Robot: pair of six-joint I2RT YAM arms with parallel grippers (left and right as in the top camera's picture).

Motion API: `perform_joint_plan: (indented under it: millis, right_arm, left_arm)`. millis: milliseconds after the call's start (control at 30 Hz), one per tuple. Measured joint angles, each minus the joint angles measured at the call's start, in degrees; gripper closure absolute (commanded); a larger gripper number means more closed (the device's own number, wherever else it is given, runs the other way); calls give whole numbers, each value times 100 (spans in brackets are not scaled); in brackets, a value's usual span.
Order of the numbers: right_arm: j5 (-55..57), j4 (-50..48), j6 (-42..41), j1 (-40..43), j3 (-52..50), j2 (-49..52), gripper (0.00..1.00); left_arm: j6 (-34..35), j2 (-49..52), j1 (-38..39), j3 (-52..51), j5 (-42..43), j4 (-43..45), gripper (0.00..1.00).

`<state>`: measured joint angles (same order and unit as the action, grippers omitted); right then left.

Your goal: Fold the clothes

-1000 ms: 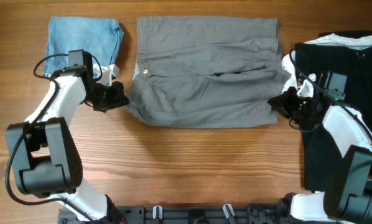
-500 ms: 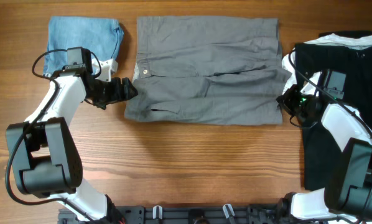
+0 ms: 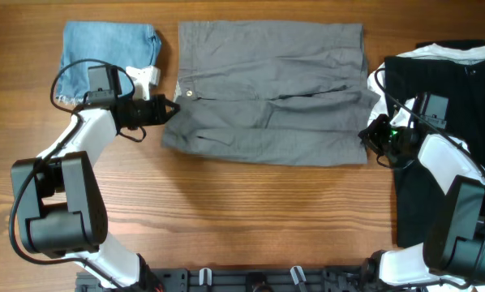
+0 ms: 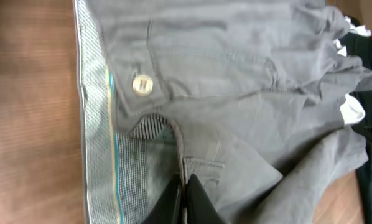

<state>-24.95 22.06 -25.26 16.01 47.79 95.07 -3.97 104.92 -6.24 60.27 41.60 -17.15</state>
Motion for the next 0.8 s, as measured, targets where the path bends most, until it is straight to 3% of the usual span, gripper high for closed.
perform_joint_plan:
  millis: [33, 100, 133, 233, 433, 533, 567, 600, 800]
  right_arm:
    - [0, 2, 0, 0, 0, 2, 84]
    - [2, 44, 22, 0, 0, 4, 70]
    - [17, 136, 63, 0, 0, 4, 65]
    - [-116, 514, 315, 0, 7, 9, 59]
    - [-210, 1416, 739, 7, 17, -216, 51]
    - [-227, 1827, 1139, 7, 17, -273, 60]
    - [-225, 1871, 1228, 7, 17, -273, 60]
    - [-227, 1928, 1307, 7, 17, -273, 51]
    - [315, 2192, 1091, 7, 28, -330, 49]
  left_arm:
    - [2, 2, 48, 0, -39, 70, 93]
    - [17, 15, 199, 0, -238, 37, 76]
    - [28, 20, 262, 0, -330, -48, 47]
    - [66, 24, 286, 2, -444, -501, 33]
    - [83, 13, -240, 0, -516, -1733, 24]
    - [57, -76, -393, 0, -533, -2000, 23]
    - [57, -103, -402, 0, -533, -2000, 23]
    - [57, -118, -400, 0, -531, -2020, 23]
    - [-55, -214, -439, 0, -533, -2769, 23]
